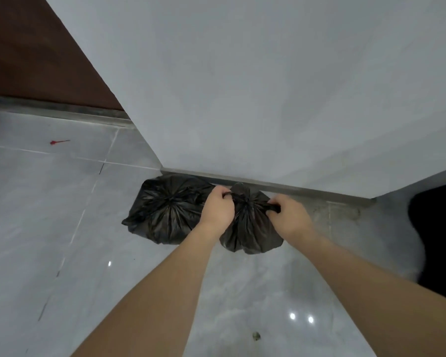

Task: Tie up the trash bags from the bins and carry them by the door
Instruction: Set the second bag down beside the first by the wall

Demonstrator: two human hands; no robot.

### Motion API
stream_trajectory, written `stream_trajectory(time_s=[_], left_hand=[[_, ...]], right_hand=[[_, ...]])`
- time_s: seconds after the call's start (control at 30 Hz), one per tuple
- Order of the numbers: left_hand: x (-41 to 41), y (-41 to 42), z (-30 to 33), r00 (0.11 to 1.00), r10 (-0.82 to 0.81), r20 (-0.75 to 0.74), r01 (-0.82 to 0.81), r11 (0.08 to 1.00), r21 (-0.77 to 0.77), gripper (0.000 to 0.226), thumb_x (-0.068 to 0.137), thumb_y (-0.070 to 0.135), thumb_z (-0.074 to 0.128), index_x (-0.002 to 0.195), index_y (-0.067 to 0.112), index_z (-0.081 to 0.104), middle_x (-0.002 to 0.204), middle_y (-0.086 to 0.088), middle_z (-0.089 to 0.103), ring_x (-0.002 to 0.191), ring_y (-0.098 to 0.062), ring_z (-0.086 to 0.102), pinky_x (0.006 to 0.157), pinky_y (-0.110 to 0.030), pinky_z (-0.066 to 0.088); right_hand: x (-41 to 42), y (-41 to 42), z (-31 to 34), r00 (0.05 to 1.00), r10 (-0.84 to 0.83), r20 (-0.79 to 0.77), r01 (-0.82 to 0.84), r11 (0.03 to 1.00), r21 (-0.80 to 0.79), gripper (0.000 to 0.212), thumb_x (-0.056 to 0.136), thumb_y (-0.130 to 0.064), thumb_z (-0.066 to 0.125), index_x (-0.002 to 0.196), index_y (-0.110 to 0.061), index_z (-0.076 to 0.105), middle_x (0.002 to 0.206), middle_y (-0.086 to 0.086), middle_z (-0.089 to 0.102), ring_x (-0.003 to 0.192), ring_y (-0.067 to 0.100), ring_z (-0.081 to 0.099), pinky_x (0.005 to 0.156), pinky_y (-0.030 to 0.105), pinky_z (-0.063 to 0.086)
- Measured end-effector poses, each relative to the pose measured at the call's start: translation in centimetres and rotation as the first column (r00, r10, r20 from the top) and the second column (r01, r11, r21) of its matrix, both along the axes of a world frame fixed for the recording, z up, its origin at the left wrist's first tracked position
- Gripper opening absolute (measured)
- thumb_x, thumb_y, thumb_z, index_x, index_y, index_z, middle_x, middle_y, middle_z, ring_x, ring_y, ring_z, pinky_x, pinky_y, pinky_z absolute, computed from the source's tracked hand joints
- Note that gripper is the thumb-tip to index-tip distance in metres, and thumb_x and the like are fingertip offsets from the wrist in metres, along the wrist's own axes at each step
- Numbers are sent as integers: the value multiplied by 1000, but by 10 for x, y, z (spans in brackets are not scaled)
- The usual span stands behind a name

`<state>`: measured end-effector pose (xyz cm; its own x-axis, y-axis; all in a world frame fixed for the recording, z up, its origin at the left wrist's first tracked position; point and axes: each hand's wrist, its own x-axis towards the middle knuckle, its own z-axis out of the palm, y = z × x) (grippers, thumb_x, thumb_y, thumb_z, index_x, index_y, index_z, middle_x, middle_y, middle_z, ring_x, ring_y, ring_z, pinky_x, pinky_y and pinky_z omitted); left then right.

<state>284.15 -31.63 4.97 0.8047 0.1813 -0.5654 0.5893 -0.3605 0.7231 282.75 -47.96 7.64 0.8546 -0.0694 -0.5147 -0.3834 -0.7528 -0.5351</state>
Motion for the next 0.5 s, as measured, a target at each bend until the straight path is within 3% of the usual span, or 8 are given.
stream_trajectory(time_s=[0.13, 0.23, 0.33, 0.4, 0.5], left_hand=[[-11, 8, 57, 991, -130, -14, 130, 981, 146, 28, 99, 29, 42, 122, 17, 51, 115, 4, 55, 97, -15, 54, 81, -27, 36], [-11, 16, 140, 993, -120, -8, 119, 976, 184, 27, 101, 30, 39, 117, 13, 52, 118, -2, 57, 96, -16, 52, 80, -24, 34], [-4, 19, 259, 995, -86, 58, 71, 973, 219, 27, 101, 29, 36, 118, 12, 51, 123, -7, 56, 94, -16, 50, 79, -24, 34], [-4, 17, 351, 979, -156, 129, 106, 938, 329, 38, 102, 29, 35, 132, 9, 47, 133, -10, 49, 109, -24, 51, 87, -28, 36], [-18, 8, 494, 920, -317, 231, 159, 840, 520, 42, 102, 25, 35, 138, 4, 42, 142, -14, 41, 126, -28, 42, 103, -35, 33]], right_hand=[[-9, -2, 57, 1000, 19, -23, -19, 1000, -18, 31, 93, -17, 54, 124, -12, 59, 124, 7, 64, 114, 24, 58, 90, 26, 43], [-9, -4, 141, 998, 67, -12, -67, 998, -8, 41, 94, -17, 53, 135, -9, 51, 137, 10, 55, 126, 25, 50, 102, 29, 37], [-4, -11, 257, 996, 91, 11, -91, 996, -10, 46, 97, -23, 48, 142, -11, 42, 144, 9, 47, 130, 25, 45, 105, 31, 35], [-2, -14, 345, 993, 103, 49, -102, 994, -33, 48, 99, -27, 44, 144, -11, 37, 147, 8, 44, 131, 25, 43, 105, 32, 35], [-16, -16, 482, 986, 121, 112, -114, 991, -70, 50, 101, -30, 39, 146, -8, 33, 150, 10, 39, 136, 26, 38, 108, 33, 31]])
